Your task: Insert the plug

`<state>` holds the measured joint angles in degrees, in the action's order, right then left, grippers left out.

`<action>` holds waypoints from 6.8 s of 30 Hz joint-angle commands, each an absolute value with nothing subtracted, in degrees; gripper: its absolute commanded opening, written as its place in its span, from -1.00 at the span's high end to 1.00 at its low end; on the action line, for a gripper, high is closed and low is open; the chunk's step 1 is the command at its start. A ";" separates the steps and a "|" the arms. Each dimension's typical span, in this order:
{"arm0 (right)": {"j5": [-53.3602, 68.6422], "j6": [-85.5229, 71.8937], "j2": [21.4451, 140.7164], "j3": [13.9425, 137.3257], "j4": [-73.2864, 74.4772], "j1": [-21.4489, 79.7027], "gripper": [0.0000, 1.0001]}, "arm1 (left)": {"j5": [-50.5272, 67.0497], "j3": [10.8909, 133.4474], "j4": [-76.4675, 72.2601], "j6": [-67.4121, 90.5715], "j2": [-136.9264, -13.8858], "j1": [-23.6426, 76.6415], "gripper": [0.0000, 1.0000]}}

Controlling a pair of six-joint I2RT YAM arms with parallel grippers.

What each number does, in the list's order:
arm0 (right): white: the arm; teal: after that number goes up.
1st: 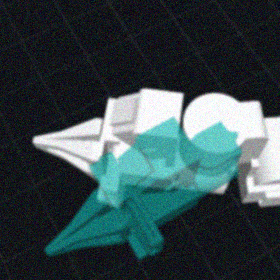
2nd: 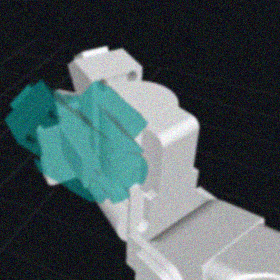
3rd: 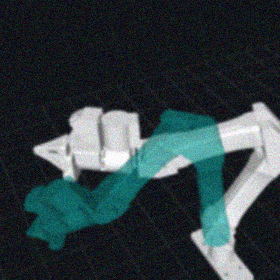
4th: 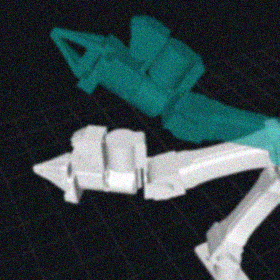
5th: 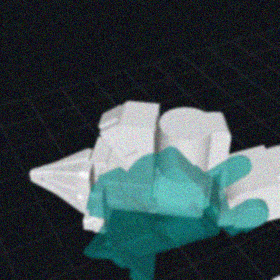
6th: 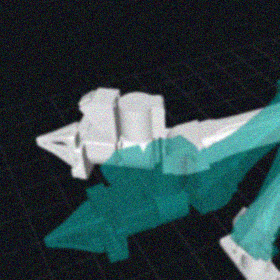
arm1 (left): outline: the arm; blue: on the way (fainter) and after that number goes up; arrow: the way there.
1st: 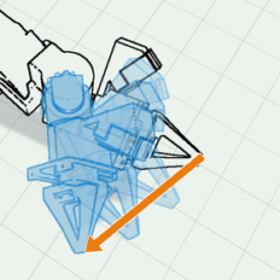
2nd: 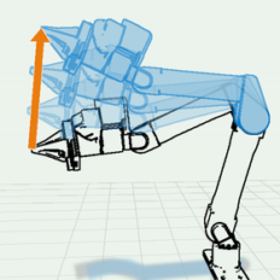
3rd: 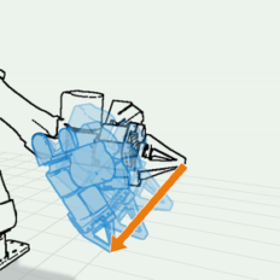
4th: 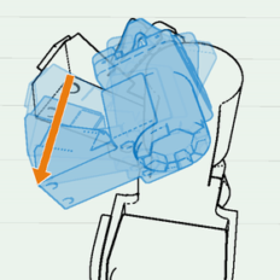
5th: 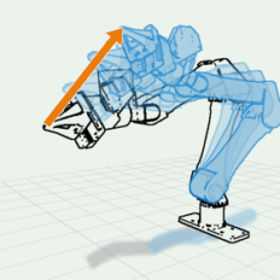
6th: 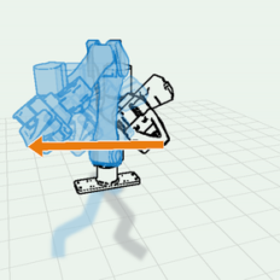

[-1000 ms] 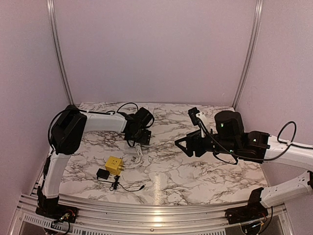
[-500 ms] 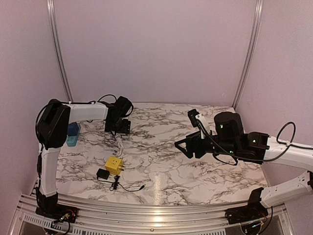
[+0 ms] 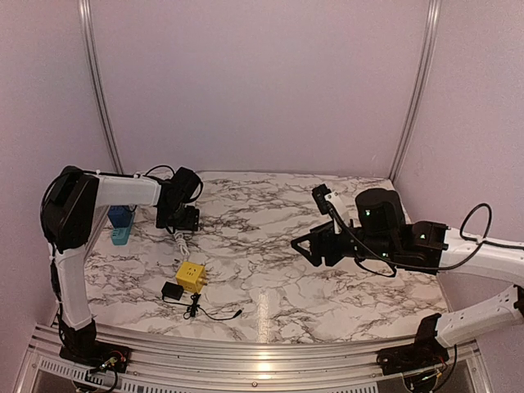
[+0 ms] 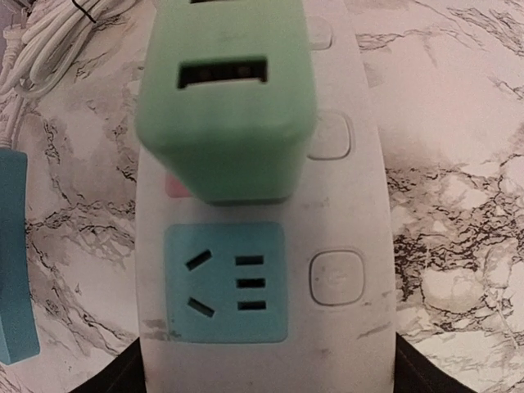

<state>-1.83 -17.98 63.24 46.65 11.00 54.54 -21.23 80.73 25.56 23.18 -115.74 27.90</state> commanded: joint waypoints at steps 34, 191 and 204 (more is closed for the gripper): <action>-0.73 -18.41 64.91 47.98 9.67 55.61 -0.41 | -25.51 71.73 23.24 19.86 -112.45 19.63 -0.98; -15.92 -30.97 101.50 57.50 9.36 46.56 0.14 | -17.73 40.26 23.52 33.69 -53.50 31.99 -0.98; -11.16 -36.72 107.84 72.59 9.66 58.44 -0.19 | -16.33 34.74 20.14 36.83 -53.60 38.83 -0.98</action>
<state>-13.43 -35.42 107.24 67.51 9.08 57.21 -16.03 35.11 21.93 35.75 -52.86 36.23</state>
